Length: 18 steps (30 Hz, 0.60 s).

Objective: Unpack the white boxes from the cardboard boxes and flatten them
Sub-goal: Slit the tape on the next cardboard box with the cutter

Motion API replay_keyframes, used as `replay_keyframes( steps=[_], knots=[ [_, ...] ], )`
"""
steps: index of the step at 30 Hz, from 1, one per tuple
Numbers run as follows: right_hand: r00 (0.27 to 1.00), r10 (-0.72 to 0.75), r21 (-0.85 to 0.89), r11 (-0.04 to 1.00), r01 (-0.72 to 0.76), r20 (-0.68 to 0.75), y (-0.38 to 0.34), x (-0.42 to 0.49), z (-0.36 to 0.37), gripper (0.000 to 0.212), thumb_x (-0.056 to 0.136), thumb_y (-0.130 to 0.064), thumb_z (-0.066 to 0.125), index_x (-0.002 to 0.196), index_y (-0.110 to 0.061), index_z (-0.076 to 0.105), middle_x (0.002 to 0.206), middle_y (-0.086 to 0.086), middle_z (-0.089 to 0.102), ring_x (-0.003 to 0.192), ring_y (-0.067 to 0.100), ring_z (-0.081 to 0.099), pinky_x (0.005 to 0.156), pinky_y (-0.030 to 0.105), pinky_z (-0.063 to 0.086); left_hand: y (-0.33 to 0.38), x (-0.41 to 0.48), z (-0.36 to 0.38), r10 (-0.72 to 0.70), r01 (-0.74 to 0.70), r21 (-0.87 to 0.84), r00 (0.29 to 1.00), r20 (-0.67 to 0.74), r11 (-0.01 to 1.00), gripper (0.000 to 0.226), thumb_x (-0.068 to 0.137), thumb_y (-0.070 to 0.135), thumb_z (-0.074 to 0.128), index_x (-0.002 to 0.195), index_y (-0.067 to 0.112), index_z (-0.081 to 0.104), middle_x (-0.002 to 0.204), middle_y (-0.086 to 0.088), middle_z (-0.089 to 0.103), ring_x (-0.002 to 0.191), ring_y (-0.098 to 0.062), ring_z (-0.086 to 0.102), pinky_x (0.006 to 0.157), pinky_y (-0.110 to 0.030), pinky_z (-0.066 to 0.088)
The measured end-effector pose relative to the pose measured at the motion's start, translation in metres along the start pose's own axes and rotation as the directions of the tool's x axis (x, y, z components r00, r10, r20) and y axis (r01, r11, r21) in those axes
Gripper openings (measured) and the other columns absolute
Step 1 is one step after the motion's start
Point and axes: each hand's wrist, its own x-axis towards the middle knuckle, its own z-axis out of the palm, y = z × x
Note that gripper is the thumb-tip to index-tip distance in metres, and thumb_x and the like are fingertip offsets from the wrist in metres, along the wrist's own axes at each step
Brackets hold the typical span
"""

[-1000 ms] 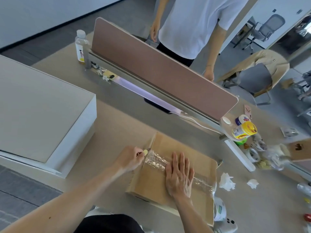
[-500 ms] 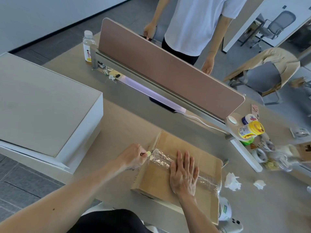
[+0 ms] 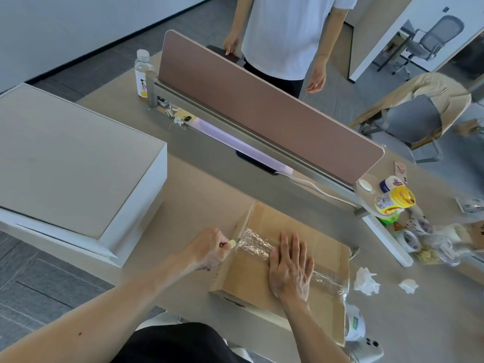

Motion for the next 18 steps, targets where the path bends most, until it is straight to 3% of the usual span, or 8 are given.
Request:
replay_keyframes(
  steps=[3, 10, 18],
  knots=[
    [1.000, 0.002, 0.000, 1.000, -0.002, -0.006, 0.000, 0.000, -0.001, 0.055, 0.100, -0.055, 0.017, 0.152, -0.049, -0.001, 0.164, -0.012, -0.004, 0.152, 0.015, -0.006, 0.122, 0.042, -0.004, -0.002, -0.004, 0.001, -0.038, 0.038, -0.038, 0.999, 0.005, 0.999, 0.047, 0.090, 0.012, 0.048, 0.046, 0.015, 0.030, 0.036, 0.005, 0.027, 0.033, -0.016, 0.037, 0.036, -0.023, 0.024],
    [1.000, 0.004, -0.019, 1.000, -0.004, 0.006, 0.000, 0.001, 0.002, 0.056, 0.100, -0.057, 0.014, 0.153, -0.048, -0.002, 0.164, -0.011, -0.005, 0.151, 0.015, -0.007, 0.122, 0.043, -0.005, 0.002, -0.013, 0.005, -0.053, 0.054, -0.059, 0.998, 0.017, 0.997, 0.048, 0.091, 0.013, 0.047, 0.045, 0.016, 0.031, 0.031, 0.005, 0.033, 0.032, -0.015, 0.044, 0.035, -0.023, 0.026],
    [1.000, 0.004, -0.023, 1.000, -0.003, 0.007, 0.000, 0.000, 0.002, 0.056, 0.100, -0.056, 0.014, 0.153, -0.046, -0.001, 0.164, -0.011, -0.005, 0.151, 0.015, -0.007, 0.122, 0.042, -0.006, 0.000, -0.019, 0.006, -0.028, 0.032, -0.073, 0.998, 0.048, 0.997, 0.046, 0.093, 0.014, 0.048, 0.049, 0.011, 0.034, 0.039, 0.002, 0.029, 0.037, -0.019, 0.040, 0.036, -0.024, 0.023]
  ],
)
